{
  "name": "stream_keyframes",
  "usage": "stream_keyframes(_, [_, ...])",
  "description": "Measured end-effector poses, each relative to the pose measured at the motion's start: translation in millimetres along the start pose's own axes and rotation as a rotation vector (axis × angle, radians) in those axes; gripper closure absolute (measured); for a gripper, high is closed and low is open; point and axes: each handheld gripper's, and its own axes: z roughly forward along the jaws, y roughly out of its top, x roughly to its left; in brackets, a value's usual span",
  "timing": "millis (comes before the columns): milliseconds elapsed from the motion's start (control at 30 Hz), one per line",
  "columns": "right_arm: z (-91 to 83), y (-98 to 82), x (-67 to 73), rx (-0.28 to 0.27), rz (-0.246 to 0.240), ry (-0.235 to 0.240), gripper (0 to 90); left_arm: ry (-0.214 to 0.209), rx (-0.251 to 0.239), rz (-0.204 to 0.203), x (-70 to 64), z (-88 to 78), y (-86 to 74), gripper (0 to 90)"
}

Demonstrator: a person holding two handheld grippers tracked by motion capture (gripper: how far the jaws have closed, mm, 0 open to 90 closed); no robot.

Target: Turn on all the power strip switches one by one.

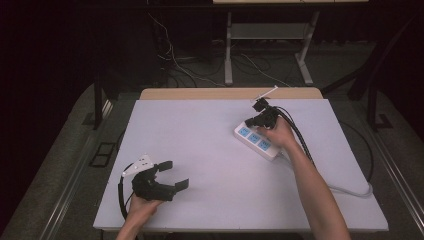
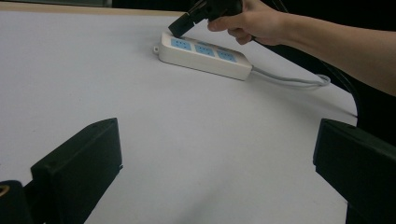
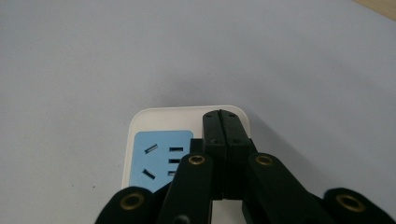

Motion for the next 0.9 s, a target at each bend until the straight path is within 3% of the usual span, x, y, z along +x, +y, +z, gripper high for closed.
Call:
stream_keyframes(100, [-1.0,-0.4,-1.6,0.002,0.008,0.013,90.0,-0.002,0.001,0.0,0.2,0.3,-0.2,0.0])
stream_keyframes(300, [-6.6,2.2,2.9,0.044,-0.055,-0.06,90.0,-0.005,0.002,-0.004,0.4,0.6,-0.4,0.0])
stream_keyframes(400, [-11.2,-0.4,-0.5,0.057,-0.044,-0.054,90.0,-0.005,0.001,-0.006,0.6,1.0,-0.5,0.0])
stream_keyframes(800, [-48.9,-2.7,-4.0,-0.012,-0.011,-0.007,89.3,-0.007,0.005,-0.003,0.0,2.9,-0.6,0.0])
stream_keyframes(900, [-59.3,-5.2,-4.0,-0.036,0.008,-0.001,79.4,-0.007,0.002,-0.003,0.0,2.7,-0.6,0.0])
